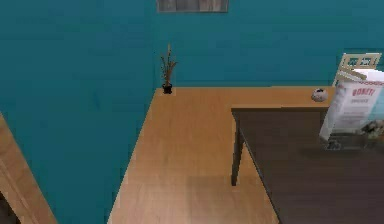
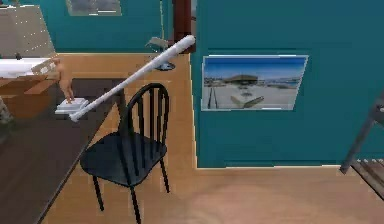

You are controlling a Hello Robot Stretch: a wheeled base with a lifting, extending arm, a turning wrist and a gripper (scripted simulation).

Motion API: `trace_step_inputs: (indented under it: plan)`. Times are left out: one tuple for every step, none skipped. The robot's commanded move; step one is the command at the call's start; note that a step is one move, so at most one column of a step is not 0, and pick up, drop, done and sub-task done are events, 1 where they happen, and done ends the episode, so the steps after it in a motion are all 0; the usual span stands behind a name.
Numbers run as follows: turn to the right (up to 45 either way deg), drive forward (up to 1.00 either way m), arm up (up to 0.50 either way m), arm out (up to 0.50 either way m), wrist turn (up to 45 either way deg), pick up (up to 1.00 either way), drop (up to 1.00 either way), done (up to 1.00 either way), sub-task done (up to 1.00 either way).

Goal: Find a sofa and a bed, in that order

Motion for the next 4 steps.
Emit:
trace_step_inputs:
  plan:
    - [0.0,1.00,0.00,0.00,0.0,0.00,0.00,0.00,0.00]
    - [-3.0,0.00,0.00,0.00,0.0,0.00,0.00,0.00,0.00]
    - [0.0,0.65,0.00,0.00,0.0,0.00,0.00,0.00,0.00]
    - [0.0,0.15,0.00,0.00,0.0,0.00,0.00,0.00,0.00]
